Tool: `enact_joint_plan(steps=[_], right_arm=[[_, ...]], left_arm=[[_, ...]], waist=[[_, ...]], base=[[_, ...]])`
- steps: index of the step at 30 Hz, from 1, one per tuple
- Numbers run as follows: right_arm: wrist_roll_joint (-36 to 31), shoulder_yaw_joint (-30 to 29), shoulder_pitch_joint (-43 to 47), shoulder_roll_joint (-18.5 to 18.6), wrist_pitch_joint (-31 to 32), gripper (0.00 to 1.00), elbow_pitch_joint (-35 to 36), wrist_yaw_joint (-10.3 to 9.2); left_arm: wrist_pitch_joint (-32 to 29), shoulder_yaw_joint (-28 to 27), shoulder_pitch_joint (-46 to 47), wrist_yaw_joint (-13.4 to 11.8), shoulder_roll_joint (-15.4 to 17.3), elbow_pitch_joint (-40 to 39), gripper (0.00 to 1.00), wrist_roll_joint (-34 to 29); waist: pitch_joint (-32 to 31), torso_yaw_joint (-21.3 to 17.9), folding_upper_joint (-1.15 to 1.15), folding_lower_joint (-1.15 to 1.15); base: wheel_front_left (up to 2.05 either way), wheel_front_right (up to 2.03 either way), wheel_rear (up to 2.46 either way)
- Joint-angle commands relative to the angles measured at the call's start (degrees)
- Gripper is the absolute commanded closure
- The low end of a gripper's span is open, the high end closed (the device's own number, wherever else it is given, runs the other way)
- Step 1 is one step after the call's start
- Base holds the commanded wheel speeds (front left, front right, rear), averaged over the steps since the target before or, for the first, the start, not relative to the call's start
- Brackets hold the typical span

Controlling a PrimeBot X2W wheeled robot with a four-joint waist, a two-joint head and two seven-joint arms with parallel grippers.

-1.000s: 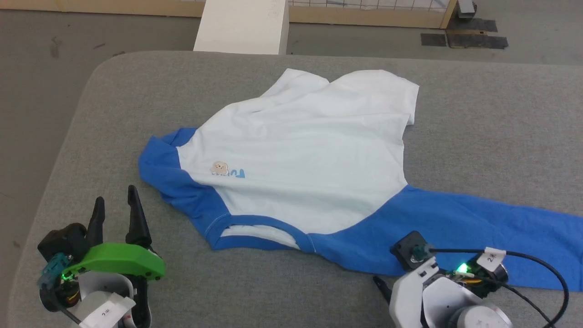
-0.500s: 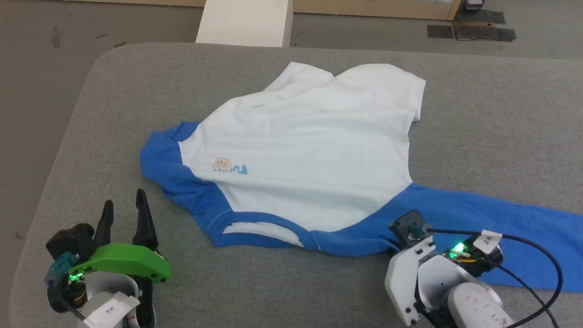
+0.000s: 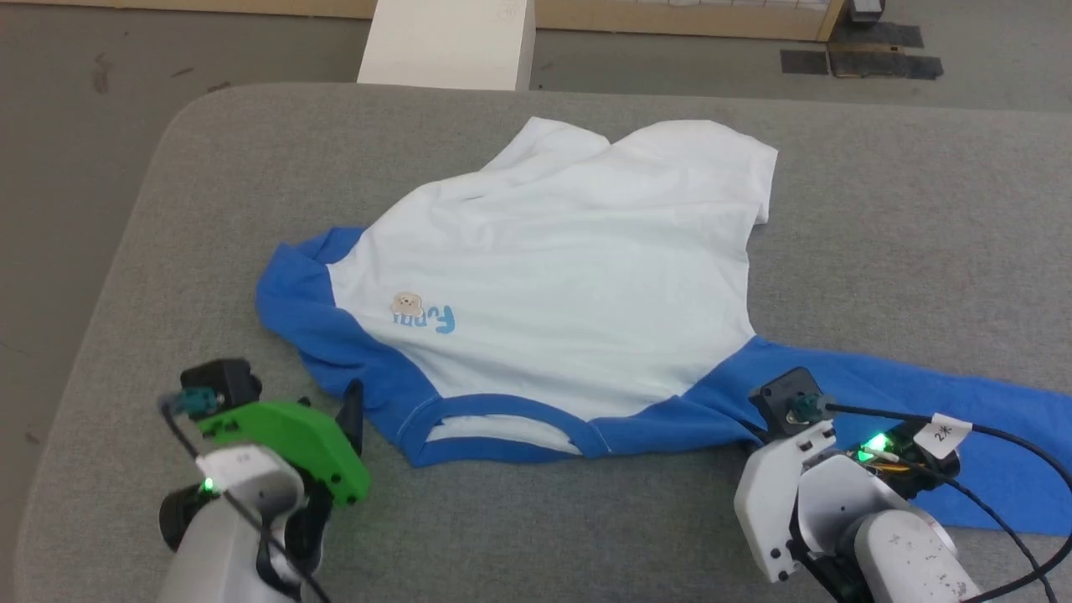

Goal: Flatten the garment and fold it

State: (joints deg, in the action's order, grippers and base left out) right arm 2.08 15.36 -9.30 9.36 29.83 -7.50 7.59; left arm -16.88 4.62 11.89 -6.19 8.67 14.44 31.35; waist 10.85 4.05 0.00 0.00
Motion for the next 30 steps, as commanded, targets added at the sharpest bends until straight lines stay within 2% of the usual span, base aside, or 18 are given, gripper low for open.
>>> enact_joint_plan(steps=[1, 4, 10, 11, 12, 19, 25, 30], right_arm=[[0.15, 0.05, 0.33, -0.16, 0.26, 1.0, 0.46, -0.1], [0.21, 0.48, 0.02, -0.22, 0.44, 1.0, 0.84, -0.1], [0.39, 0.75, -0.45, 0.03, 0.45, 1.0, 1.09, -0.1], [0.36, 0.71, -0.47, 0.03, 0.43, 1.0, 1.08, -0.1], [0.35, 0.65, -0.45, 0.0, 0.41, 1.0, 1.07, -0.1], [0.35, -0.97, 0.23, 0.22, 0.01, 1.0, 1.34, -0.1], [1.63, -3.7, 1.36, 0.95, -0.35, 1.0, 4.48, -0.1], [5.42, -6.46, 0.79, 2.33, 1.22, 1.0, 10.01, -0.1]], left_arm=[[-1.39, 0.38, 1.93, -0.44, 0.19, 0.44, 0.0, 0.33], [-3.81, 1.0, 4.3, -0.61, 0.75, 3.04, 0.0, 0.28], [-4.35, 1.43, 7.61, 0.12, 1.22, 8.62, 0.0, 0.47], [-4.13, 1.42, 7.84, 0.25, 1.24, 9.26, 0.37, 0.51], [-3.7, 1.38, 8.04, 0.42, 1.26, 9.91, 0.98, 0.57], [0.18, -0.03, 7.98, 0.81, 0.81, 8.52, 1.0, 1.68], [1.0, -0.92, 6.31, 1.84, 0.68, -1.03, 1.0, 3.56], [-0.5, -1.7, 6.91, 3.0, -0.48, -10.51, 1.0, 7.3]], waist=[[0.32, -0.13, 0.0, 0.0], [0.97, -0.64, 0.0, 0.0], [1.98, -1.83, 0.0, 0.0], [2.03, -1.98, 0.0, 0.0], [2.06, -2.15, 0.0, 0.0], [0.87, -2.03, 0.0, 0.0], [-1.73, -1.06, 0.0, 0.0], [-2.92, -0.77, 0.0, 0.0]], base=[[0.0, 0.0, 0.0], [0.0, 0.0, 0.0], [0.0, 0.0, 0.0], [0.0, 0.0, 0.0], [0.0, 0.0, 0.0], [0.0, 0.0, 0.0], [0.0, 0.0, 0.0], [0.0, 0.0, 0.0]])
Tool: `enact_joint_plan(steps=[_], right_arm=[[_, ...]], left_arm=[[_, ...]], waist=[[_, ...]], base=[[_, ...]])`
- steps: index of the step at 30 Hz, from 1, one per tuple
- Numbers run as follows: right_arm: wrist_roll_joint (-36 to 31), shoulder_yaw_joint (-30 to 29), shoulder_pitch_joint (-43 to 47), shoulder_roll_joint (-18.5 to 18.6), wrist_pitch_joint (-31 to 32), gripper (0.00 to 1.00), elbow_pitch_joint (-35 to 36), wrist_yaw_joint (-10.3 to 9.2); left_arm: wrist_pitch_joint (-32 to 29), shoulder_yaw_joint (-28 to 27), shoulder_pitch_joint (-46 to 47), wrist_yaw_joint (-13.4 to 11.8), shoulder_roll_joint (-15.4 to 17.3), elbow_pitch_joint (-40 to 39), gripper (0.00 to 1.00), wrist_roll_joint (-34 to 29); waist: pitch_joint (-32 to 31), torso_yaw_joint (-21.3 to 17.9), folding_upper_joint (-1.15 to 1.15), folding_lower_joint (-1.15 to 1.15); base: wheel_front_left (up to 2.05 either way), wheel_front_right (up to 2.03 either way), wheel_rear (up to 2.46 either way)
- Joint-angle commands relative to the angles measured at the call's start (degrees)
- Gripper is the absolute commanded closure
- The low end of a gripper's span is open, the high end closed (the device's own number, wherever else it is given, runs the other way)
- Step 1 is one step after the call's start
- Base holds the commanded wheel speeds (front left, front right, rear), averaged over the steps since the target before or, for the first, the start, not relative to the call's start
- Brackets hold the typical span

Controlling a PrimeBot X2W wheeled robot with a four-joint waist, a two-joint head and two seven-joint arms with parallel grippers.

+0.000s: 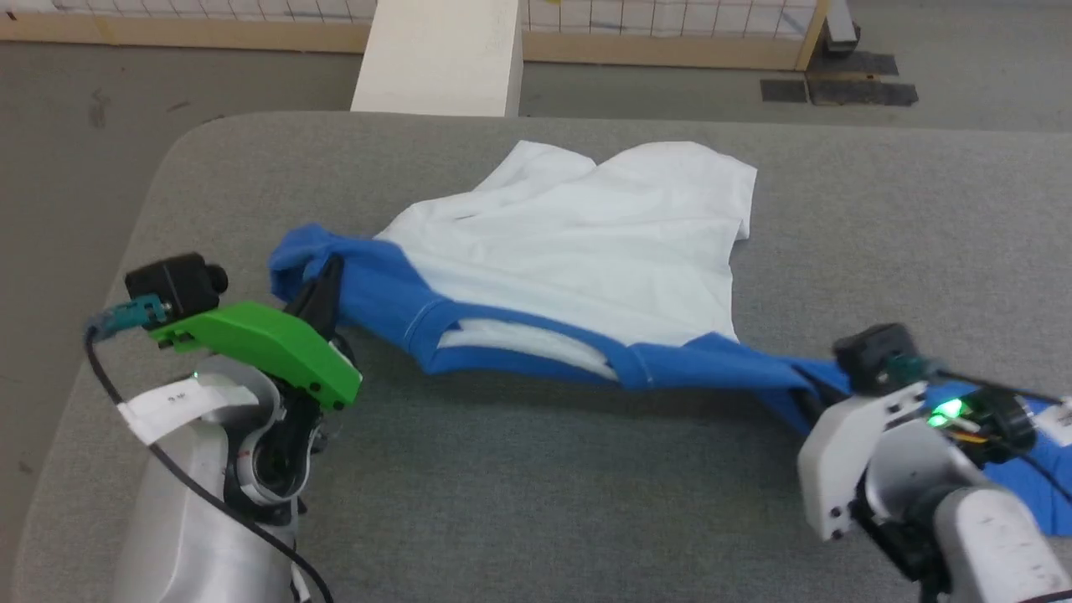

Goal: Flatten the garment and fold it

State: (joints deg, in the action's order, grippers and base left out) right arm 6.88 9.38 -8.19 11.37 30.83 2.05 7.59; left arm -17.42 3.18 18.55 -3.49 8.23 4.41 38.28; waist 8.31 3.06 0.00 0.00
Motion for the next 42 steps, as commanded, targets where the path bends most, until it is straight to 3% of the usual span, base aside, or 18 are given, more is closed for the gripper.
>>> enact_joint_plan(steps=[1, 5, 9, 13, 17, 24, 29, 35, 42], right_arm=[[1.91, -1.17, -0.89, 0.3, 0.69, 1.0, 1.48, -0.1], [7.62, -3.49, -6.97, 1.21, 4.01, 1.0, 4.31, -0.1], [11.92, -4.93, -18.5, 2.93, 8.31, 1.0, 2.69, -0.1], [14.37, -6.83, -32.43, 1.29, 12.72, 1.0, -3.03, -0.1], [11.22, -6.85, -48.49, -0.32, 13.45, 1.0, -10.74, -0.1], [2.9, -11.15, -70.69, -5.56, 4.95, 1.0, -22.22, -0.1], [-3.15, -14.57, -80.44, -7.31, -2.97, 1.0, -28.67, -0.1], [-6.76, -16.4, -85.76, -8.0, -8.36, 1.0, -33.97, -0.1], [-6.08, -14.48, -83.05, -6.6, -10.86, 1.0, -39.03, -0.1]], left_arm=[[-0.3, -0.42, 0.87, 0.56, -0.56, -1.86, 1.0, 1.51], [-2.75, -0.28, 6.58, 1.11, -1.02, -4.42, 1.0, 4.08], [-5.73, 0.74, 16.94, 1.26, 0.23, -0.61, 1.0, 3.68], [-7.94, 2.52, 29.89, 2.3, 2.03, 6.5, 1.0, 1.71], [-6.34, 2.76, 44.24, 2.0, 4.04, 13.51, 1.0, -1.75], [0.18, 3.97, 62.88, 1.62, 6.28, 21.63, 1.0, -7.96], [8.2, 3.38, 71.33, 1.96, 5.52, 24.66, 1.0, -9.32], [14.4, 2.51, 74.24, 3.49, 5.09, 26.42, 1.0, -8.78], [16.63, 1.98, 70.38, 6.05, 4.91, 30.58, 1.0, -6.64]], waist=[[-0.39, 0.19, 0.0, 0.0], [0.52, -0.48, 0.0, 0.0], [3.74, -1.51, 0.0, 0.0], [9.26, -2.85, 0.0, 0.0], [15.95, -4.88, 0.0, 0.0], [22.61, -7.37, 0.0, 0.0], [24.05, -8.06, 0.0, 0.0], [25.3, -7.34, 0.0, 0.0], [25.18, -4.96, 0.0, 0.0]], base=[[0.0, 0.0, 0.0], [0.0, 0.0, 0.0], [0.0, 0.0, 0.0], [0.0, 0.0, 0.0], [0.0, 0.0, 0.0], [0.0, 0.0, 0.0], [0.0, 0.0, 0.0], [0.0, 0.0, 0.0], [0.0, 0.0, 0.0]])
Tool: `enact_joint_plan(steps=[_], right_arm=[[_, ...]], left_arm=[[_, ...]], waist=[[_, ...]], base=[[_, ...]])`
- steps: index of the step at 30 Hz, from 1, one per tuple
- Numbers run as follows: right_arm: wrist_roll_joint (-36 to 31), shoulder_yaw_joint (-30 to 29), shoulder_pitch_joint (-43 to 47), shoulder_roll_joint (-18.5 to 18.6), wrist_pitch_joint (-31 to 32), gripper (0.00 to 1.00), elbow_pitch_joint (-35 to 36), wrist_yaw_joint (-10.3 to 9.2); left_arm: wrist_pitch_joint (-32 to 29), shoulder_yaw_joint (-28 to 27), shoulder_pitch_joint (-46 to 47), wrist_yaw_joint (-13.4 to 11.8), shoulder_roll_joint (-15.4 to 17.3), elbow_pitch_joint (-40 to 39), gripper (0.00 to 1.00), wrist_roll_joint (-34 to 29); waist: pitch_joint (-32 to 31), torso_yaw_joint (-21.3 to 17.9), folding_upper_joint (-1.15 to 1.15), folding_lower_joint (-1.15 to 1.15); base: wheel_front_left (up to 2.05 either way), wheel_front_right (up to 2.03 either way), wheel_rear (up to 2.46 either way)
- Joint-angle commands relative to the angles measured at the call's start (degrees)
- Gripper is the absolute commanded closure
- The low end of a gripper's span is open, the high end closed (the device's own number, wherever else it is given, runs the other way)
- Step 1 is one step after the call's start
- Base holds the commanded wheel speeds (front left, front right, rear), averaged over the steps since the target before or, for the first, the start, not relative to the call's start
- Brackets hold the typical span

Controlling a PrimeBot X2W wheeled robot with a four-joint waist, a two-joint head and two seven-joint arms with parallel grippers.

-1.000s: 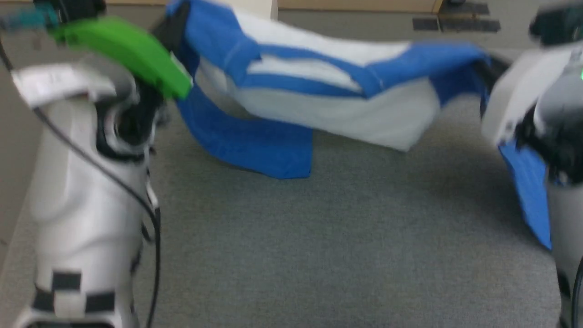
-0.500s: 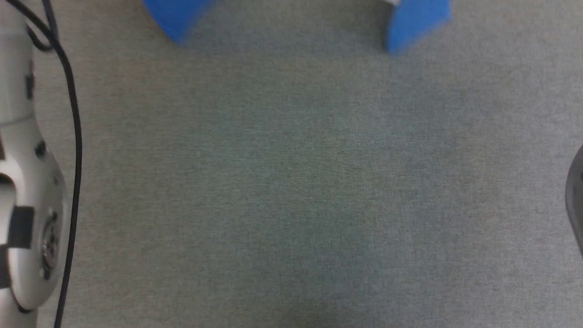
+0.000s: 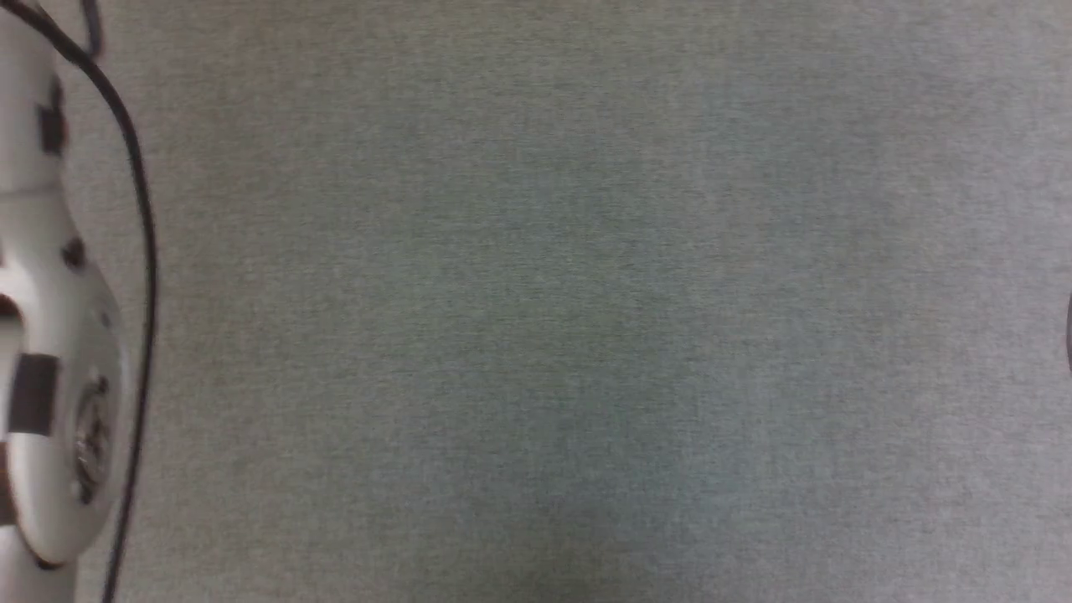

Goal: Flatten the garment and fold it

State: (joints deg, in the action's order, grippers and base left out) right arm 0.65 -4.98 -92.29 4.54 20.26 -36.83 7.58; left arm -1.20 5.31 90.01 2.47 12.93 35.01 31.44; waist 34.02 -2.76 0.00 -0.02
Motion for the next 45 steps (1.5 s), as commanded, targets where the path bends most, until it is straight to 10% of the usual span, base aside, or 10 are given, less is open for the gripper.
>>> enact_joint_plan(steps=[1, 20, 45], right_arm=[[1.15, 0.53, 2.66, 0.73, -0.64, 1.0, -0.8, -0.09], [25.63, 14.22, 62.82, 11.42, -6.21, 1.0, 9.88, -0.09], [16.02, 0.3, 103.59, 6.62, 18.72, 1.0, 32.11, -0.09]], left_arm=[[0.61, -0.19, -2.6, 0.54, -0.12, 0.91, 1.0, 0.79], [2.85, 2.59, -58.32, 4.8, -7.63, 1.8, 1.0, 14.28], [-19.93, 8.48, -99.07, -12.48, -2.25, -20.73, 1.0, 14.51]], waist=[[-1.19, 1.33, 0.0, 0.02], [-26.53, 6.25, 0.0, 0.02], [-35.87, 4.38, 0.0, 0.02]], base=[[0.0, 0.0, 0.0], [0.0, 0.0, 0.0], [0.0, 0.0, 0.0]])
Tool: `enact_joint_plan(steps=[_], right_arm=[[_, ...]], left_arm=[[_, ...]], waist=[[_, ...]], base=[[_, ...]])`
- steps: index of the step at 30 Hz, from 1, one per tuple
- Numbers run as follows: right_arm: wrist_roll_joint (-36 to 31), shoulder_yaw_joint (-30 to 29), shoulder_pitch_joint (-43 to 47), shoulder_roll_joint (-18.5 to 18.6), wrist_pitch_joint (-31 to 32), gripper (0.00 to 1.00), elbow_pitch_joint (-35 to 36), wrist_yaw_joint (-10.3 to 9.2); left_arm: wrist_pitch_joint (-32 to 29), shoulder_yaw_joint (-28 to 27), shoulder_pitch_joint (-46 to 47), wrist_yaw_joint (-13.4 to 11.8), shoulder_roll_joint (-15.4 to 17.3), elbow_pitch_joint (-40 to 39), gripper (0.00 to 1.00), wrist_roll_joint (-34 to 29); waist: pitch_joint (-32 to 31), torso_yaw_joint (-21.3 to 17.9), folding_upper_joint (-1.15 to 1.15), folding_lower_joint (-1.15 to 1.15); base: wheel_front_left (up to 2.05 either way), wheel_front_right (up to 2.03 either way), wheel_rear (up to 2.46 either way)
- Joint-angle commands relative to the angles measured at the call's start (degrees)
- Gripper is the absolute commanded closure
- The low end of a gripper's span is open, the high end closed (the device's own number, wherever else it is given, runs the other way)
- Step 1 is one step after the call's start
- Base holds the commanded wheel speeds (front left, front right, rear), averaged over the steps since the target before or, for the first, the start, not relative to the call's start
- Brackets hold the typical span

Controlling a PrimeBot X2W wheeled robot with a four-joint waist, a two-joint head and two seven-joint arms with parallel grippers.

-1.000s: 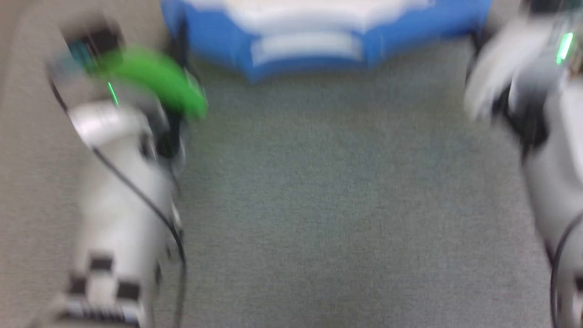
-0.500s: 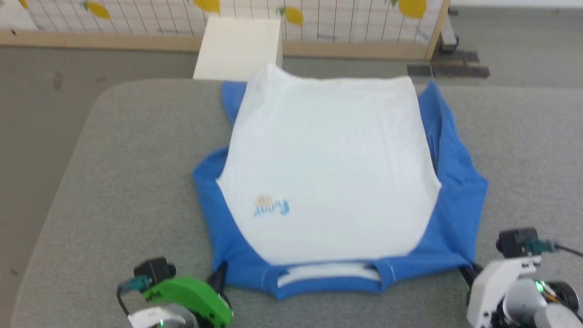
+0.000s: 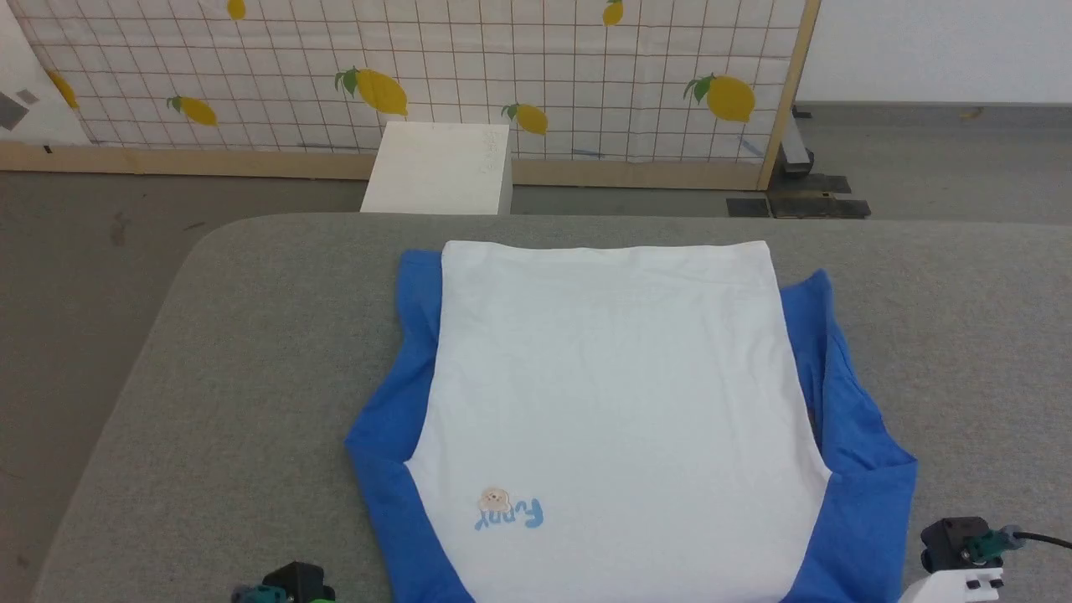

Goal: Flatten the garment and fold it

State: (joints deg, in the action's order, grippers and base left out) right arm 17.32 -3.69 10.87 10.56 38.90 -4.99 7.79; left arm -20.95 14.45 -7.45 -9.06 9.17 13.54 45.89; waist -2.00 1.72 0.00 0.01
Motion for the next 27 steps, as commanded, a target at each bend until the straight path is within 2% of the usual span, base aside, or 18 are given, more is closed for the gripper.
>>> enact_joint_plan(steps=[1, 2, 3, 4, 5, 12, 17, 19, 22, 27], right_arm=[[-1.01, -1.23, 0.45, 0.04, -0.01, 1.0, 0.8, -0.31], [-1.3, -1.42, 0.35, -0.27, -0.25, 1.0, 1.07, -0.31], [-1.52, -1.4, 0.27, -0.53, -0.26, 0.74, 1.26, -0.31], [-1.54, -1.35, 0.18, -0.72, -0.23, 0.48, 1.56, -0.31], [-1.63, -1.32, -0.02, -0.81, -0.41, 0.0, 2.11, -0.31], [-0.3, -2.21, 0.79, 1.0, 2.64, 0.0, 7.36, -0.31], [3.46, -6.69, 2.45, 0.77, 7.69, 0.0, 14.43, -0.31], [5.38, -9.63, 2.52, 0.14, 10.16, 0.0, 17.44, -0.31], [6.31, -14.2, 1.45, 0.76, 12.92, 0.0, 21.49, -0.31], [6.21, -21.42, -8.53, -0.59, 9.84, 0.0, 23.74, -0.31]], left_arm=[[0.06, -0.96, -1.56, -1.23, 1.54, -0.11, 1.0, 0.1], [0.13, -1.26, -1.48, -1.37, 1.47, -0.75, 0.25, 0.35], [-0.04, -1.53, -1.38, -1.53, 1.53, -1.51, 0.0, 0.62], [-0.03, -1.94, -1.27, -1.67, 1.57, -2.21, 0.0, 0.94], [-0.16, -2.45, -1.16, -1.87, 1.8, -3.08, 0.0, 1.25], [-4.28, -4.53, -2.41, -3.24, 6.1, -9.67, 0.0, 2.25], [-2.08, -7.85, -2.54, -5.36, 9.09, -15.46, 0.0, 0.36], [1.75, -9.5, -0.98, -5.14, 9.45, -17.5, 0.0, -0.98], [8.91, -10.87, 1.94, -3.16, 9.29, -19.21, 0.0, -3.22], [25.49, -12.83, 6.66, 1.42, 8.39, -17.89, 0.0, -8.05]], waist=[[0.34, -0.22, 0.0, -0.01], [0.49, -0.3, 0.0, -0.01], [0.63, -0.41, 0.0, -0.01], [0.72, -0.52, 0.0, -0.01], [0.84, -0.68, 0.0, -0.01], [1.18, -1.37, 0.0, -0.01], [2.0, -1.28, 0.0, -0.01], [2.69, -1.1, 0.0, -0.01], [3.98, -0.9, 0.0, -0.01], [7.18, -1.62, 0.0, -0.01]], base=[[0.0, 0.0, 0.0], [0.0, 0.0, 0.0], [0.0, 0.0, 0.0], [0.0, 0.0, 0.0], [0.0, 0.0, 0.0], [0.0, 0.0, 0.0], [0.0, 0.0, 0.0], [0.0, 0.0, 0.0], [0.0, 0.0, 0.0], [0.0, 0.0, 0.0]])
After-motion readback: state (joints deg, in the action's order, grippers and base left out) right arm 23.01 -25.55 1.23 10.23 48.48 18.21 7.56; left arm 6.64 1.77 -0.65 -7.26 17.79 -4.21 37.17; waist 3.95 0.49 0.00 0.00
